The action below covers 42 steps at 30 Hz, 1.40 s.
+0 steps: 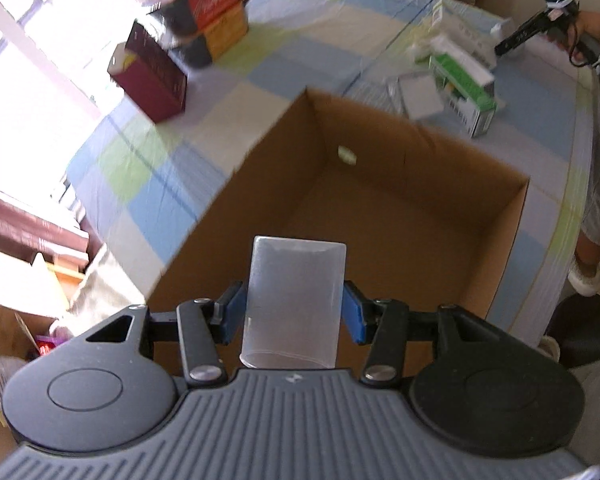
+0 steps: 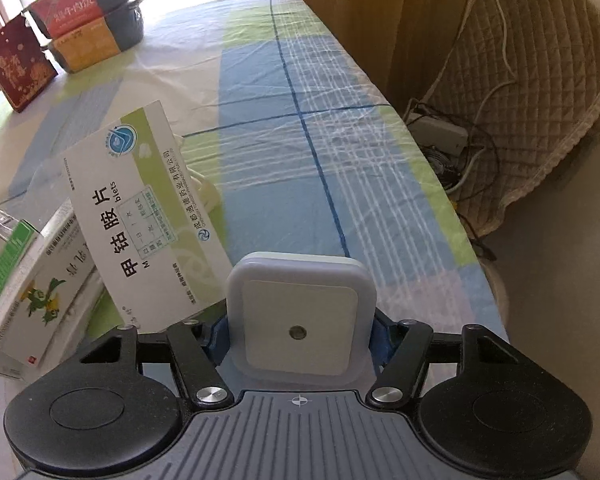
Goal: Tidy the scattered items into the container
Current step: 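Carry the cup into the cardboard box and open the left tool while the right tool drops the night-light there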
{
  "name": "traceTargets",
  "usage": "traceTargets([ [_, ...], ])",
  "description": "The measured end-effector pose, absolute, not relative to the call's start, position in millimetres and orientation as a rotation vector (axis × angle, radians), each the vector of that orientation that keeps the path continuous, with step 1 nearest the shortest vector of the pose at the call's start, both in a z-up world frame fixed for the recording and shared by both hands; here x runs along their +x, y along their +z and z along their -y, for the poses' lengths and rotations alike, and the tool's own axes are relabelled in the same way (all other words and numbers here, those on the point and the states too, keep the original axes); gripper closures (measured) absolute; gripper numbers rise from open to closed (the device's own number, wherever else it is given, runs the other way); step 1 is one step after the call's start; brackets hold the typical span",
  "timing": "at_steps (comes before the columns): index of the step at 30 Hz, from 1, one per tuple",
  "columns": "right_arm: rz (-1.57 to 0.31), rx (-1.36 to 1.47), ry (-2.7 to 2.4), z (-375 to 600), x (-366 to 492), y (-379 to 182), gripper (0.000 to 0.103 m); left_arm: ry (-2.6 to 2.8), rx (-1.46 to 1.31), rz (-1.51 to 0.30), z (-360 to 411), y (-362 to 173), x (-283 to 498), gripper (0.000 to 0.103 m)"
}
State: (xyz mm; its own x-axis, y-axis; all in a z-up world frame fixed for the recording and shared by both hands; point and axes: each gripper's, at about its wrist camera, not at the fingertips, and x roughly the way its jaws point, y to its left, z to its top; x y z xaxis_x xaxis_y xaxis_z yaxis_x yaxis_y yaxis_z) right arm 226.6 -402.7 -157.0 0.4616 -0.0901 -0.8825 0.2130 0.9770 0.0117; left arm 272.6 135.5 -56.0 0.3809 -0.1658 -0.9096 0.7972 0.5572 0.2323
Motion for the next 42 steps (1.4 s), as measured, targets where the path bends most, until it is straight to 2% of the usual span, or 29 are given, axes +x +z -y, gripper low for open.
traceTargets([
  [6, -1.058, 0.144, -0.197, 403, 221, -147, 0.035, -0.673, 0.746, -1.066, -158, -80, 266, 0.057],
  [16, -0.959, 0.211, -0.126, 384, 201, -90, 0.035, -0.693, 0.784, -1.193, -178, -115, 268, 0.057],
  [25, -0.882, 0.150, 0.091, 321, 209, -31, 0.035, -0.701, 0.825, -1.335, -194, -145, 275, 0.057],
  [32, -0.866, 0.072, 0.278, 258, 221, -10, 0.035, -0.656, 0.861, -1.446, -214, -162, 275, 0.056],
  [35, -0.872, 0.052, 0.330, 236, 229, -12, 0.035, -0.636, 0.863, -1.455, -223, -164, 270, 0.056],
  [42, -0.885, 0.002, 0.449, 191, 245, -16, 0.035, -0.594, 0.810, -1.389, -251, -142, 252, 0.049],
])
